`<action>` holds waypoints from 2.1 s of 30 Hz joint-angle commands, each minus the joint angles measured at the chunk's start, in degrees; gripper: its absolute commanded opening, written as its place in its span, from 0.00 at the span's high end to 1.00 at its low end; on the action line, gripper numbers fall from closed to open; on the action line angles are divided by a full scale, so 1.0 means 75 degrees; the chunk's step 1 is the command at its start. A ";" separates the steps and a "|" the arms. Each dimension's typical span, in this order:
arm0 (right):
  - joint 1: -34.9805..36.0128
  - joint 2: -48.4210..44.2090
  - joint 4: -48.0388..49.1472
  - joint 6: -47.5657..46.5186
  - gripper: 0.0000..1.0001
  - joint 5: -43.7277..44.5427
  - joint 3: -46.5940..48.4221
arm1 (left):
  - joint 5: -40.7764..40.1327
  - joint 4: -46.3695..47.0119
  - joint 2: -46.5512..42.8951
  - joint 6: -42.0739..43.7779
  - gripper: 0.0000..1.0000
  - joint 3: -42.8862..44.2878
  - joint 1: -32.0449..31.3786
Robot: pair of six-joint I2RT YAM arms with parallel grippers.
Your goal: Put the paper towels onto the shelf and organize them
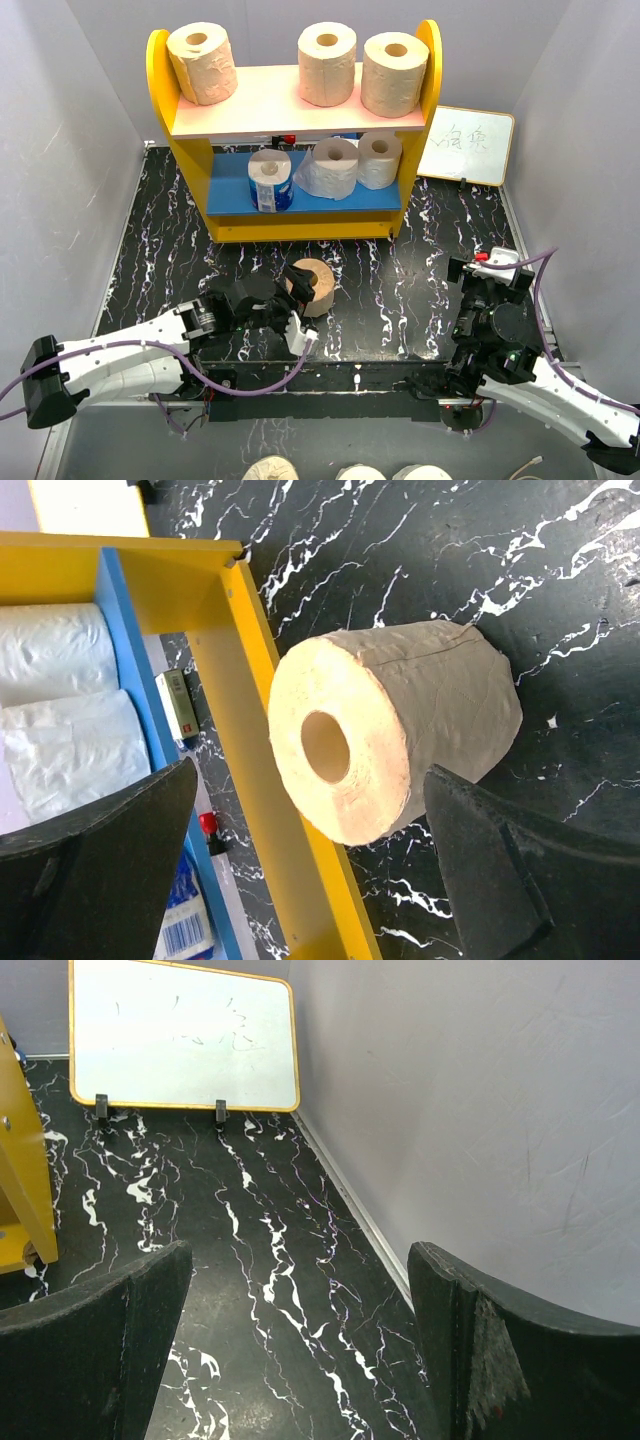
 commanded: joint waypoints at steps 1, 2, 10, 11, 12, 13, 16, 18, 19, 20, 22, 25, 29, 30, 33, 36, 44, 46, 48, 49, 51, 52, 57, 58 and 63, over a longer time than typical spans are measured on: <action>-0.0006 -0.0210 0.0290 -0.0065 0.12 0.0028 0.0008 | -0.0008 0.0362 0.0352 0.0286 0.07 -0.0075 -0.0133; -0.0005 -0.0231 0.0292 -0.0071 0.12 0.0028 0.0004 | 0.0077 0.0286 0.0432 0.0322 0.07 -0.0093 -0.0151; -0.0005 -0.0309 0.0302 -0.0076 0.12 0.0028 -0.0002 | 0.0214 0.0154 0.0889 0.0465 0.07 -0.0260 -0.0301; -0.0008 -0.0337 0.0303 -0.0073 0.12 0.0017 -0.0004 | 0.0165 0.0247 0.0946 0.0552 0.08 -0.0322 -0.0298; -0.0005 -0.0384 0.0303 -0.0077 0.12 0.0006 -0.0004 | 0.0121 0.0337 0.0995 0.0664 0.10 -0.0420 -0.0296; -0.0008 -0.0424 0.0303 -0.0087 0.12 0.0004 -0.0004 | 0.0096 0.0468 0.1050 0.0736 0.11 -0.0522 -0.0296; -0.0005 -0.0590 0.0301 -0.0100 0.12 0.0015 -0.0011 | -0.0019 0.0895 0.1226 0.0898 0.12 -0.0762 -0.0295; -0.0008 -0.0722 0.0303 -0.0111 0.12 0.0016 -0.0016 | -0.0217 0.1412 0.1405 0.0983 0.14 -0.0946 -0.0296; -0.0005 -0.0785 0.0303 -0.0111 0.12 0.0016 -0.0016 | -0.0331 0.1654 0.1492 0.0993 0.15 -0.0976 -0.0293; -0.0005 -0.0853 0.0303 -0.0112 0.12 0.0017 -0.0022 | -0.0423 0.1894 0.1569 0.0983 0.15 -0.0988 -0.0290; -0.0006 -0.0945 0.0297 -0.0110 0.12 0.0016 -0.0025 | -0.0506 0.2115 0.1692 0.0935 0.15 -0.0934 -0.0289; -0.0005 -0.1056 0.0302 -0.0128 0.12 0.0007 -0.0028 | -0.0544 0.2202 0.1860 0.0928 0.15 -0.0877 -0.0291; -0.0006 -0.1165 0.0301 -0.0135 0.13 -0.0008 -0.0040 | -0.0583 0.2355 0.2039 0.0999 0.23 -0.0888 -0.0288; -0.0005 -0.1172 0.0303 -0.0132 0.13 -0.0015 -0.0040 | -0.0586 0.2359 0.2061 0.1005 0.25 -0.0885 -0.0289; -0.0011 -0.1214 0.0294 -0.0147 0.13 -0.0031 -0.0040 | -0.0627 0.2350 0.2161 0.1049 0.36 -0.0893 -0.0289; -0.0009 -0.1261 0.0303 -0.0146 0.13 -0.0038 -0.0045 | -0.0655 0.2290 0.2244 0.1068 0.57 -0.0916 -0.0289; -0.0008 -0.1366 0.0303 -0.0158 0.13 -0.0019 -0.0040 | -0.0773 0.0959 0.2238 0.0756 1.00 0.0011 -0.0291; -0.0005 -0.1380 0.0301 -0.0158 0.13 -0.0019 -0.0040 | -0.0742 0.0142 0.2225 0.0586 1.00 0.0630 -0.0295; -0.0005 -0.1396 0.0303 -0.0169 0.13 -0.0031 -0.0041 | -0.0645 -0.0702 0.2212 0.0504 1.00 0.1287 -0.0286; -0.0005 -0.1396 0.0303 -0.0170 0.13 -0.0031 -0.0040 | -0.0602 -0.1279 0.2252 0.0504 1.00 0.1682 -0.0292; -0.0005 -0.1396 0.0303 -0.0164 0.13 -0.0051 -0.0040 | -0.0661 -0.2171 0.2359 0.0565 1.00 0.2405 -0.0289; 0.0001 -0.1396 0.0301 -0.0169 0.13 -0.0054 -0.0040 | -0.0655 -0.2669 0.2415 0.0515 1.00 0.2793 -0.0291; -0.0002 -0.1396 0.0303 -0.0164 0.13 -0.0066 -0.0040 | -0.0949 -0.3653 0.2700 0.0402 1.00 0.4612 -0.0289; -0.0002 -0.1396 0.0303 -0.0169 0.13 -0.0068 -0.0041 | -0.1029 -0.3803 0.2748 0.0453 1.00 0.4965 -0.0289; -0.0005 -0.1402 0.0303 -0.0170 0.13 -0.0066 -0.0040 | -0.1499 -0.4754 0.2956 0.1051 1.00 0.6389 -0.0274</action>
